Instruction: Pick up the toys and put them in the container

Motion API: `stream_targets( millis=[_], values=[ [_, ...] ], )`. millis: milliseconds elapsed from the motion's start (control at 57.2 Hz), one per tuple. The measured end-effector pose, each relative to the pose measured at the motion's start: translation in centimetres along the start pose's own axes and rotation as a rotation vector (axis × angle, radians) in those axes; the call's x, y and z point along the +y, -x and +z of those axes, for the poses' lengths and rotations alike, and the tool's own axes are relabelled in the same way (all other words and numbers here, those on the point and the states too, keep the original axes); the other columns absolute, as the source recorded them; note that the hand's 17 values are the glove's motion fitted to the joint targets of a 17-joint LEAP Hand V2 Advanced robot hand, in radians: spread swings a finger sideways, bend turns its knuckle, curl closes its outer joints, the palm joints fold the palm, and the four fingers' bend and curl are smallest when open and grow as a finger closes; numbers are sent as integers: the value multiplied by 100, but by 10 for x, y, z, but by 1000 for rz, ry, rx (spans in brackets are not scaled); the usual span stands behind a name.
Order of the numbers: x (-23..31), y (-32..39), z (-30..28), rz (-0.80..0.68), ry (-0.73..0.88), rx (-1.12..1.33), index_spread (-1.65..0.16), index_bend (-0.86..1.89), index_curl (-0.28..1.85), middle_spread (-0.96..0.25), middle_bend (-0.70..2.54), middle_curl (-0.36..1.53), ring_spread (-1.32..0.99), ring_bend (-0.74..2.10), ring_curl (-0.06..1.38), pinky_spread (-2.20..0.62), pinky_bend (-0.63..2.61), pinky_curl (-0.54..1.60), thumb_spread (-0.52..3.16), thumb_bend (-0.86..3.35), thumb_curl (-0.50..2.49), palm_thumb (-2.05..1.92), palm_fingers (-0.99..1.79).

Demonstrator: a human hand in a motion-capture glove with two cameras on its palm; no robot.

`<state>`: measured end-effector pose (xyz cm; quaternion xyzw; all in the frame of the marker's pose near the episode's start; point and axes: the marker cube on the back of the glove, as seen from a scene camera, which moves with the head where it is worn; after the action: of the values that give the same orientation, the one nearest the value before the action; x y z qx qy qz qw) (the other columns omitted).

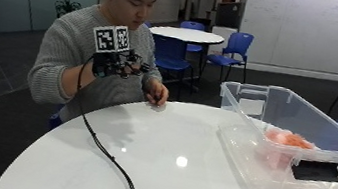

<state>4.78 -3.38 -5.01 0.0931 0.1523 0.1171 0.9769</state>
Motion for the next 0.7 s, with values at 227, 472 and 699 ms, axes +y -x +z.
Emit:
stream_targets(
  millis=[227, 472, 699],
  values=[
    [75, 39, 34, -12, 141, -148, -35, 16, 29, -13, 18, 33, -2, 28, 26, 6, 88, 27, 132, -4, 17, -5, -5],
    [88, 37, 48, 55, 153, -145, -35, 16, 30, -13, 17, 33, -1, 26, 27, 6, 85, 28, 135, -3, 17, -5, -6],
    [86, 31, 51, 78, 150, -138, -35, 16, 31, -13, 17, 32, -1, 23, 27, 6, 84, 29, 137, -3, 17, -5, -6]
  ],
)
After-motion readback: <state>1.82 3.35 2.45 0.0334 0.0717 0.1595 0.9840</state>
